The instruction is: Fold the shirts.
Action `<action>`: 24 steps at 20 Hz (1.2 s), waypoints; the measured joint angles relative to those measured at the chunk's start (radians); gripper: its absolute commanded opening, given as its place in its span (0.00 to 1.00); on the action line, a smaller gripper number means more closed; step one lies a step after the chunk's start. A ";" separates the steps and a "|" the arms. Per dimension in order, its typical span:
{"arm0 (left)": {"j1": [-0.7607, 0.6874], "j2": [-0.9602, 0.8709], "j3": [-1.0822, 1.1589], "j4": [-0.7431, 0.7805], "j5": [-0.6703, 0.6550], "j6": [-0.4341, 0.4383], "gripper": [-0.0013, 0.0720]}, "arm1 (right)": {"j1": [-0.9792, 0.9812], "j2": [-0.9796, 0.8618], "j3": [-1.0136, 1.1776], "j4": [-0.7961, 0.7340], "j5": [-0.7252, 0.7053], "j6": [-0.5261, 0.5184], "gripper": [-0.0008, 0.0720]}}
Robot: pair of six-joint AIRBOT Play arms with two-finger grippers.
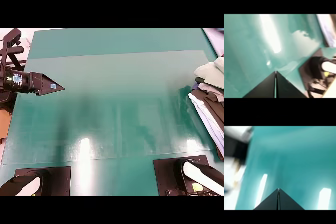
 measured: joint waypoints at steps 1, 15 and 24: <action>0.000 0.000 0.000 -0.017 -0.007 0.005 0.05 | 0.102 -0.006 -0.034 -0.011 -0.027 -0.010 0.04; 0.000 0.001 0.000 -0.105 -0.073 0.016 0.05 | 0.453 -0.085 -0.149 -0.053 -0.169 -0.044 0.04; 0.000 0.001 0.000 -0.110 -0.015 0.016 0.05 | 0.456 -0.085 -0.150 -0.054 -0.178 -0.044 0.04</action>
